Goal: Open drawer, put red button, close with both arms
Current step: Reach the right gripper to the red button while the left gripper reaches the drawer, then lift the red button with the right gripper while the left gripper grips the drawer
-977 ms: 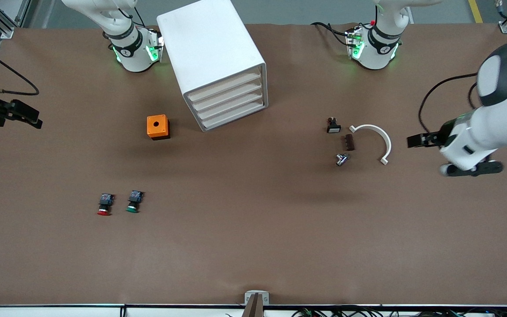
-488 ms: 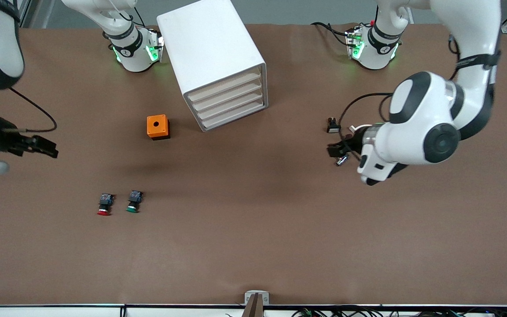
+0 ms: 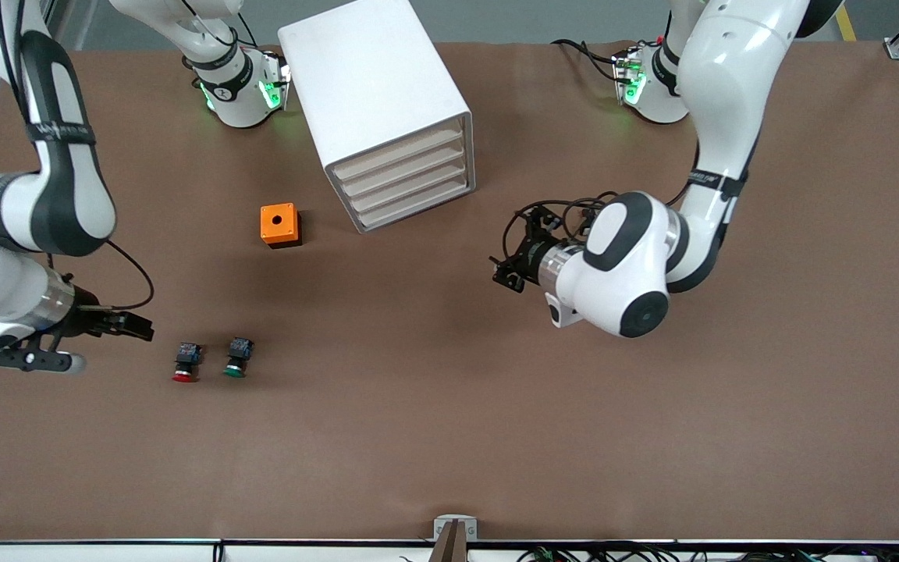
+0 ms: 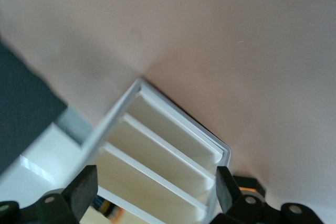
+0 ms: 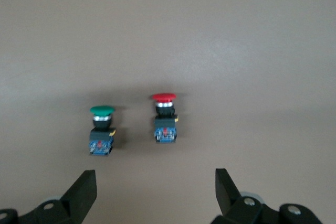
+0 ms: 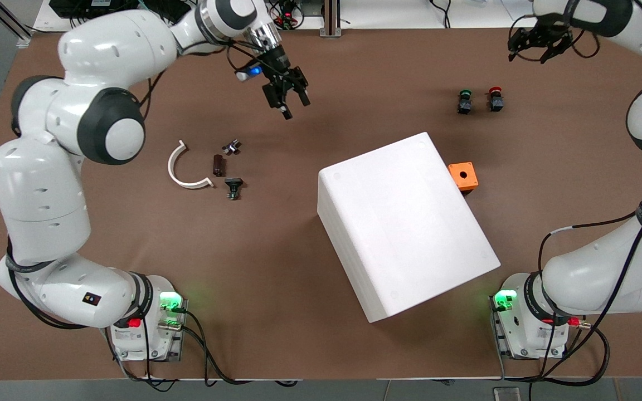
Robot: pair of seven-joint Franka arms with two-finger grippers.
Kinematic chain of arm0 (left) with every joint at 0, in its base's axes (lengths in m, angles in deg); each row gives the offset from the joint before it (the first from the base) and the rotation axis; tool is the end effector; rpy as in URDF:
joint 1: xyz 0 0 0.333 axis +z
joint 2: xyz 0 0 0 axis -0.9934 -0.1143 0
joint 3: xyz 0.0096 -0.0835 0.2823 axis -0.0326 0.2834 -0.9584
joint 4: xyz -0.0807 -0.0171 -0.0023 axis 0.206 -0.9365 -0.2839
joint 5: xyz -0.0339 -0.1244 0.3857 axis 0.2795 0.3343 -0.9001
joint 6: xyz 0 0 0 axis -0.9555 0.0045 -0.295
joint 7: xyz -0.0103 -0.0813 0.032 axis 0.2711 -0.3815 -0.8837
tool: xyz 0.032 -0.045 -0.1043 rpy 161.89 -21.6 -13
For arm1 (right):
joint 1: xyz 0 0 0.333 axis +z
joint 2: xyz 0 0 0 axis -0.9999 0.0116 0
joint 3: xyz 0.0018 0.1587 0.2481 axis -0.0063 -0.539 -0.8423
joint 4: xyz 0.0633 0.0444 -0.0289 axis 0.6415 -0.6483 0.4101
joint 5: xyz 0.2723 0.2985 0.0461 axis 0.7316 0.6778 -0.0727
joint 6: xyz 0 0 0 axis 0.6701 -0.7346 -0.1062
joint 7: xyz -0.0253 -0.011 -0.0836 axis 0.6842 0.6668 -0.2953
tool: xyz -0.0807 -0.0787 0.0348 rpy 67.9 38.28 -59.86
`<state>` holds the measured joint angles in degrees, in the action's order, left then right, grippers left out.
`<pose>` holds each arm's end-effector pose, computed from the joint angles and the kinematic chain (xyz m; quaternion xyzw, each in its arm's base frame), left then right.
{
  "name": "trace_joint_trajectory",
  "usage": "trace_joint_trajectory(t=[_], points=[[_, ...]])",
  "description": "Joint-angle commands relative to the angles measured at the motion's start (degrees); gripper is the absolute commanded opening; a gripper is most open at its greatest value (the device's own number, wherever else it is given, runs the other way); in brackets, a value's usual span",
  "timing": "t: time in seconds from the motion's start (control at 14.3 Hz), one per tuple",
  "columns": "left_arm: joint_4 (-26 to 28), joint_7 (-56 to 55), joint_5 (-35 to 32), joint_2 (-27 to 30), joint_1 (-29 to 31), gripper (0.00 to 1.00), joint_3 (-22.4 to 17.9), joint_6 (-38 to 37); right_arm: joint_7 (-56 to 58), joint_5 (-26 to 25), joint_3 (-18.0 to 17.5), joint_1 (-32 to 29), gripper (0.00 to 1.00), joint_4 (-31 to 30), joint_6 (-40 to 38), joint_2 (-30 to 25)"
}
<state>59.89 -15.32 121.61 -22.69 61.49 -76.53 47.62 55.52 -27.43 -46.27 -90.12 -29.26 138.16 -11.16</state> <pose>0.5595 -0.3867 0.2840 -0.7275 -0.5376 0.4257 0.0220 0.6556 -0.0418 0.3171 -0.9984 0.0514 -0.0211 0.0104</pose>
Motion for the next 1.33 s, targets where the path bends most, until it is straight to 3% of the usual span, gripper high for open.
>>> trace_joint_trajectory(t=[0.0, 0.28, 0.63, 0.84, 0.98, 1.05, 1.19, 1.26], points=[[-2.4, -14.0, 5.0, -3.8, -1.2, 0.99, -0.2, -2.8, -0.4, 0.6, -0.7, -0.4, 1.0, -1.4, 7.1, 4.1], [-2.5, -24.1, 12.2, -8.5, -2.4, 0.99, -0.2, -8.3, -0.4, 0.5, -0.7, -0.1, 1.0, -1.3, 16.1, 11.0], [-2.3, -33.9, 19.2, -13.1, -3.8, 0.97, -0.2, -9.8, -0.4, 0.3, -0.6, 0.5, 1.0, -0.8, 19.6, 15.6], [-2.0, -35.7, 21.9, -14.1, -5.1, 0.7, 0.3, -11.4, -0.4, 0.1, -0.7, 0.4, 0.97, -0.8, 21.0, 17.4], [-2.0, -36.5, 23.4, -15.0, -5.7, 0.56, 0.5, -11.4, 0.3, 0.0, -0.6, 0.5, 0.74, -0.8, 20.3, 17.4], [-2.0, -36.6, 24.2, -15.3, -6.3, 0.51, 0.5, -11.4, 0.4, -0.1, -0.6, 0.6, 0.57, -0.9, 20.0, 17.4], [-1.8, -36.7, 24.3, -16.0, -7.4, 0.47, 0.5, -11.4, 0.4, -0.1, -0.7, 0.9, 0.14, -0.8, 19.2, 17.2], [-1.8, -36.7, 24.3, -16.0, -8.0, 0.47, 0.5, -11.4, 0.2, -0.1, -0.6, 0.9, 0.02, -0.8, 19.1, 17.1]])
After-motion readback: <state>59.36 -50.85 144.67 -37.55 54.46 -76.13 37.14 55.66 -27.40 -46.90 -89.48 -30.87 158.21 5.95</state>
